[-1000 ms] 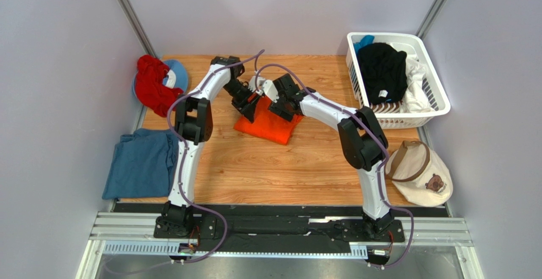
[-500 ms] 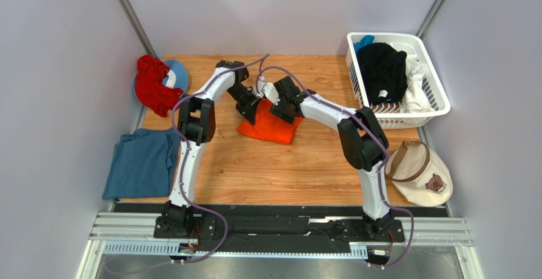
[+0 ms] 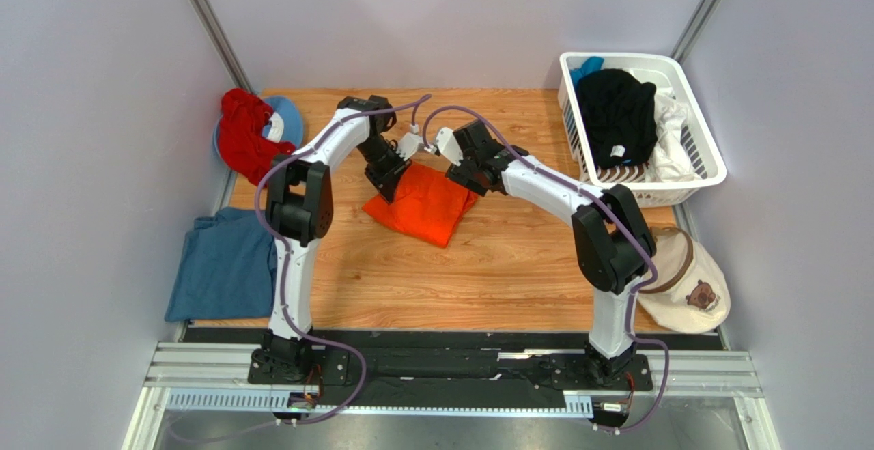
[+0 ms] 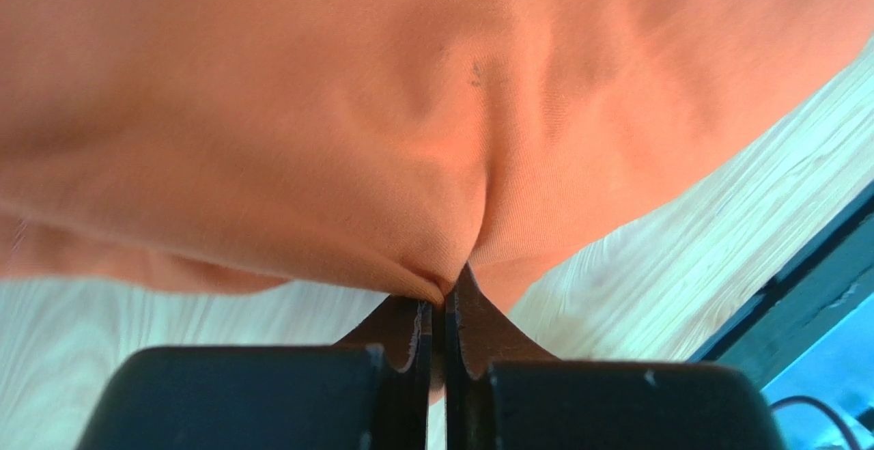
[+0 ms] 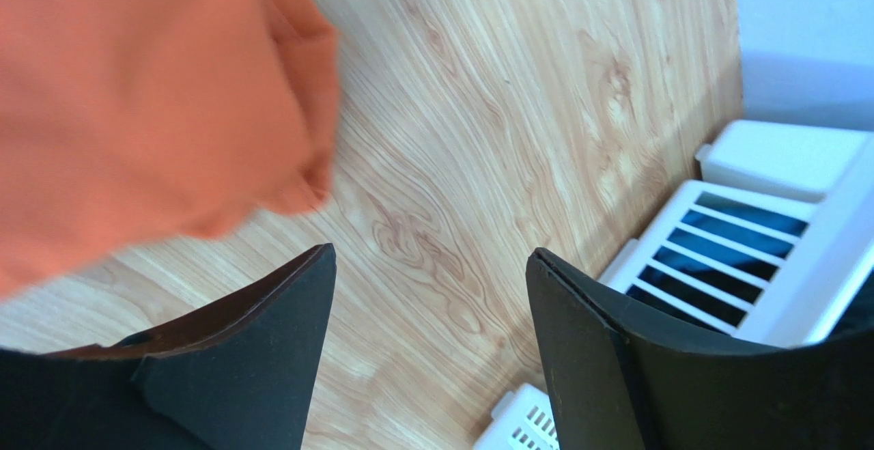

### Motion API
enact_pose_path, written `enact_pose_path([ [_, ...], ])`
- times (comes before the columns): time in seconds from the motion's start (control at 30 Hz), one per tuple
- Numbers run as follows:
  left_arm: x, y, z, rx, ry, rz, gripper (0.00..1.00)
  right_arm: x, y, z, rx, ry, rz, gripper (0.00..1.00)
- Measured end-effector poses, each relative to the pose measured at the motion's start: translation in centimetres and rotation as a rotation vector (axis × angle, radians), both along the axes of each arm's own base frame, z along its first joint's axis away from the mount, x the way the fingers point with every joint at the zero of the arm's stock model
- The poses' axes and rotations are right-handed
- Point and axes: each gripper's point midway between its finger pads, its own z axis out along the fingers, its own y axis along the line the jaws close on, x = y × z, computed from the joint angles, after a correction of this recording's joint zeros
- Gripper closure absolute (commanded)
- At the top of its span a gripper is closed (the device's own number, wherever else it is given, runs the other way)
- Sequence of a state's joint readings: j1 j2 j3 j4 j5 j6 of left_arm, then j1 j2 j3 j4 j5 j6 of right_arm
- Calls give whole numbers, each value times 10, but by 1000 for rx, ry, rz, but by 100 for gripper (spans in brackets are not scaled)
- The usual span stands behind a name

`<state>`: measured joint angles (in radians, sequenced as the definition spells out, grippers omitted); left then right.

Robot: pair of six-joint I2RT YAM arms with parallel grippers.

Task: Fold and stack the t-shirts
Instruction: Neatly place the folded tshirt to the corner

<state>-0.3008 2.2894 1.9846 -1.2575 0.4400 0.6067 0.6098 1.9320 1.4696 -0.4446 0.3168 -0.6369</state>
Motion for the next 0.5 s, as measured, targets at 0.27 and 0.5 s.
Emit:
enact_pose_path([
  [0.27,-9,50,23,166,-87,25,100,-11,-14,1,-18,3,-16,27],
  [0.5,-33,114,32,294,-84,79,100,-22,-22,-14,-43,38,-17,27],
])
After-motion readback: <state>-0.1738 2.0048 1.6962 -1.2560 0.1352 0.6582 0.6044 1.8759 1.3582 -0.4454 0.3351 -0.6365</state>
